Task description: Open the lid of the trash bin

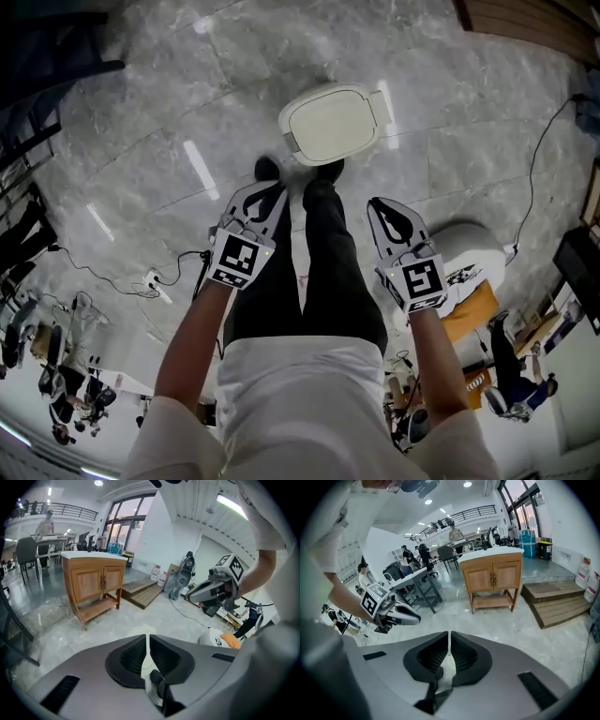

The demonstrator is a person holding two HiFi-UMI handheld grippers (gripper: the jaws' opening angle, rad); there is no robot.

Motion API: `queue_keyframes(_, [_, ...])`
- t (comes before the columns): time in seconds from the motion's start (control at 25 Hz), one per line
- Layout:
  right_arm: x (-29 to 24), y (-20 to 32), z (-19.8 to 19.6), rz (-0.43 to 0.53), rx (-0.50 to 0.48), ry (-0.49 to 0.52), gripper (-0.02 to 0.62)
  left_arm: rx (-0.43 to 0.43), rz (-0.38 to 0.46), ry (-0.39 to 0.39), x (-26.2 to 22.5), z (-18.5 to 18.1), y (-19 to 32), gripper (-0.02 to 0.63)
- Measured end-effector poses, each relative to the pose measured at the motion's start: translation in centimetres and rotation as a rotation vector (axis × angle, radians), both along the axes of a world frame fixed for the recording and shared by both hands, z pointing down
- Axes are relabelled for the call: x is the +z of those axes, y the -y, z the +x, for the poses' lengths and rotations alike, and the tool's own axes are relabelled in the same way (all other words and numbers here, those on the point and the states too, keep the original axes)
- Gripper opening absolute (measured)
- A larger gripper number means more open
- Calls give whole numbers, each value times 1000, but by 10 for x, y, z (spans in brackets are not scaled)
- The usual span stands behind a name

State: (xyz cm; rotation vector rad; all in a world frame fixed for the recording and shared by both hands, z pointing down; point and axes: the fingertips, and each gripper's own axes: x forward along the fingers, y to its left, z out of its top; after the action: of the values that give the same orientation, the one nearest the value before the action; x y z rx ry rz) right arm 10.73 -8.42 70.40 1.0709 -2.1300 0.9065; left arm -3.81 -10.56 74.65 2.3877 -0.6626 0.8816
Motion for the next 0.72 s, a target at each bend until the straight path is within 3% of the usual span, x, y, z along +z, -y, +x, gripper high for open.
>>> queue_keyframes(0.28, [50,11,2,-24,-17,32,35,16,-18,54,59,10,1,23])
queue_keyframes(0.72, [121,3,-14,-83,-26,90,35,140,-58,200,164,8,-12,52])
